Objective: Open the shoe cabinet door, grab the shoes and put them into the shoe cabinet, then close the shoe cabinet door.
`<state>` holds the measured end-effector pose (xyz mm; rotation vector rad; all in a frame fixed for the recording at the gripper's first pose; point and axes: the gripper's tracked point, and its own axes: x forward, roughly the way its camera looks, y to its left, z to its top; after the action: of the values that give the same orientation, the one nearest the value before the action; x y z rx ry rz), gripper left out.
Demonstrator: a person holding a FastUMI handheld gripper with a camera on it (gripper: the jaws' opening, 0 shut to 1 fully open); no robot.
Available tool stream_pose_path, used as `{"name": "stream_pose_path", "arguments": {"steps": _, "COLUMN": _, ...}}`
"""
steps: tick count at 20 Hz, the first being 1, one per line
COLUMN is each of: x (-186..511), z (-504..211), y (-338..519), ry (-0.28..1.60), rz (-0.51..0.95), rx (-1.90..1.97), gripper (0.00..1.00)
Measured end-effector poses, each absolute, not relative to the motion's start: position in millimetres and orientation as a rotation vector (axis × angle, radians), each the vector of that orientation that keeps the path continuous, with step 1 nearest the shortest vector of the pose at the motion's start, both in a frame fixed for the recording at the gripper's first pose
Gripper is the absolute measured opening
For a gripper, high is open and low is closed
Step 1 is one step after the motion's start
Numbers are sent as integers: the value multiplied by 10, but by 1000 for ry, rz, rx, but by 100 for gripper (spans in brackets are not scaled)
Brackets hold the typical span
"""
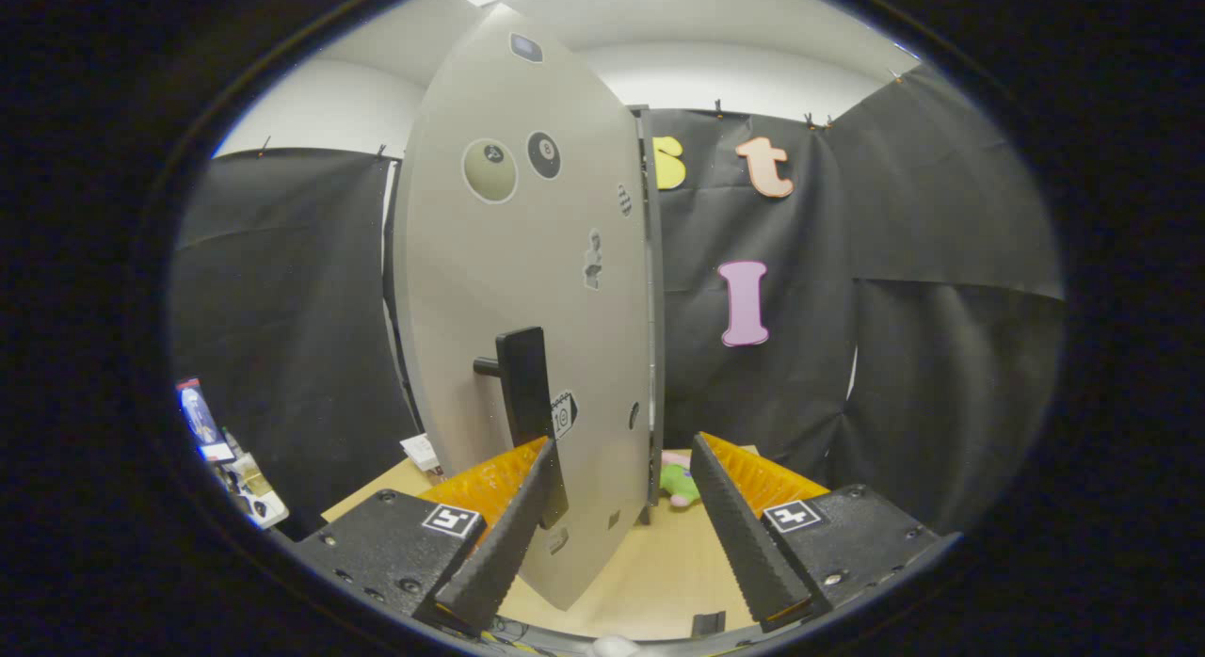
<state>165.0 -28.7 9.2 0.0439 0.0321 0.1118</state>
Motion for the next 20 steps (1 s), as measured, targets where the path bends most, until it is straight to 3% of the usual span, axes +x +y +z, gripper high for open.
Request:
{"name": "stream_pose_path", "arguments": {"steps": 8, "x": 2084, "z": 124, "y": 548, "ry": 16, "rz": 159, "rx": 97, "gripper": 96}}
{"name": "stream_pose_path", "arguments": {"steps": 20, "x": 1862, "z": 131, "y": 708, "ry": 11, "rz": 115, "rx": 26, "gripper": 98}}
